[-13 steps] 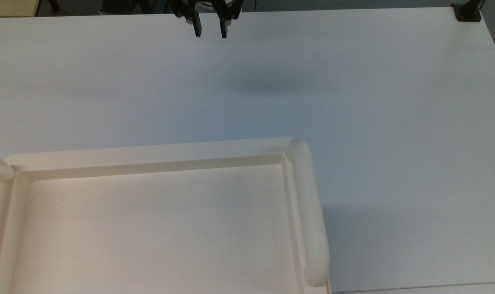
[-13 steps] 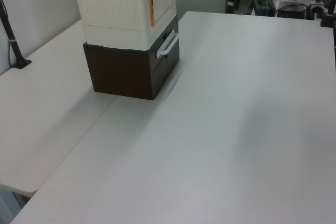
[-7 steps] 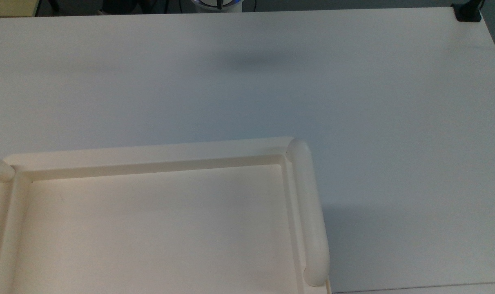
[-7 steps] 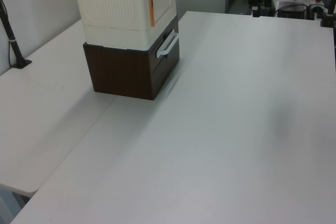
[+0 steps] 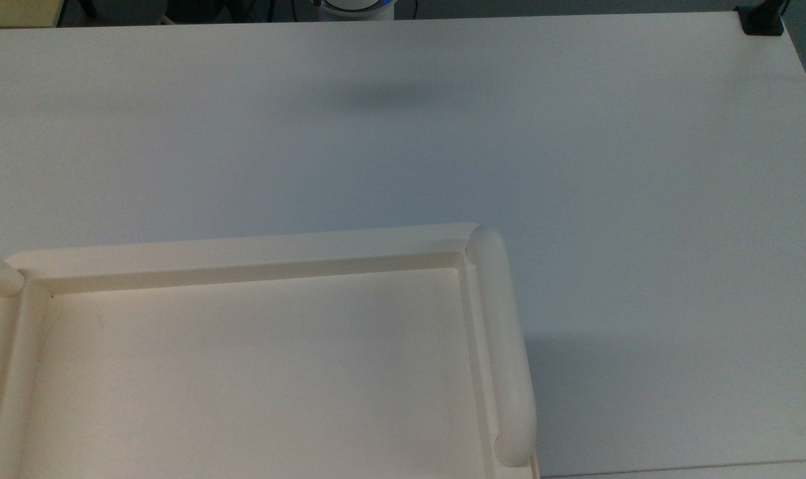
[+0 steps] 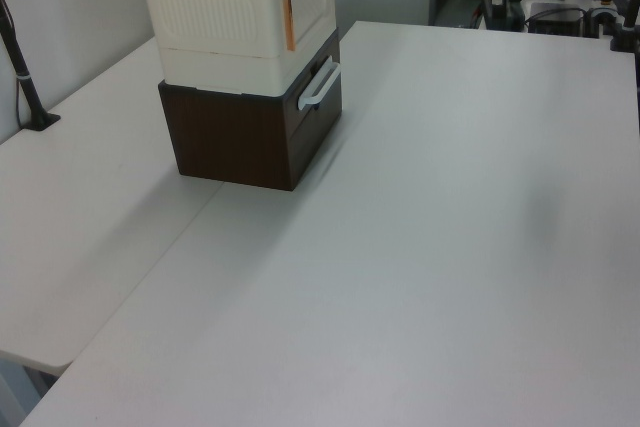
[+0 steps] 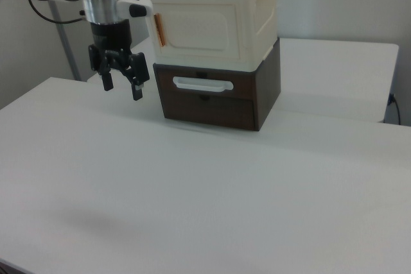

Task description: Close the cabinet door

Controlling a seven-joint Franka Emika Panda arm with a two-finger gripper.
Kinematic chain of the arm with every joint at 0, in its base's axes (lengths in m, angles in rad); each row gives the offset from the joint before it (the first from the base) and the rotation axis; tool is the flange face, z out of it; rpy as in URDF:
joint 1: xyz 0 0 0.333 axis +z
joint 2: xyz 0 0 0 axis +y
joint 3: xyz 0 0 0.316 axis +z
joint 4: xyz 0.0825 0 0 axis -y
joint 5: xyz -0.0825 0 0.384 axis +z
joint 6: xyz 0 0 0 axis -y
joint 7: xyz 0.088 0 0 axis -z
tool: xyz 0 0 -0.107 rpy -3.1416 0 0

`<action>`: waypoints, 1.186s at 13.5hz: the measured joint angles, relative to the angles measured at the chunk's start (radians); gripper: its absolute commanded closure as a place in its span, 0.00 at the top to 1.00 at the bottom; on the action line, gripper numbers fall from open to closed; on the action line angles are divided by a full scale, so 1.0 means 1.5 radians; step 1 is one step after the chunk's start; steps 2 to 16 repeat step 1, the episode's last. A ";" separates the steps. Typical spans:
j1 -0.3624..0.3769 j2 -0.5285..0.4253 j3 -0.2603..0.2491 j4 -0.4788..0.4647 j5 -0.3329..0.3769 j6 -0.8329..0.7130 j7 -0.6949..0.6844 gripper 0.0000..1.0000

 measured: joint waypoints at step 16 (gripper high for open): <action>0.000 0.002 -0.001 0.001 0.000 0.001 0.000 1.00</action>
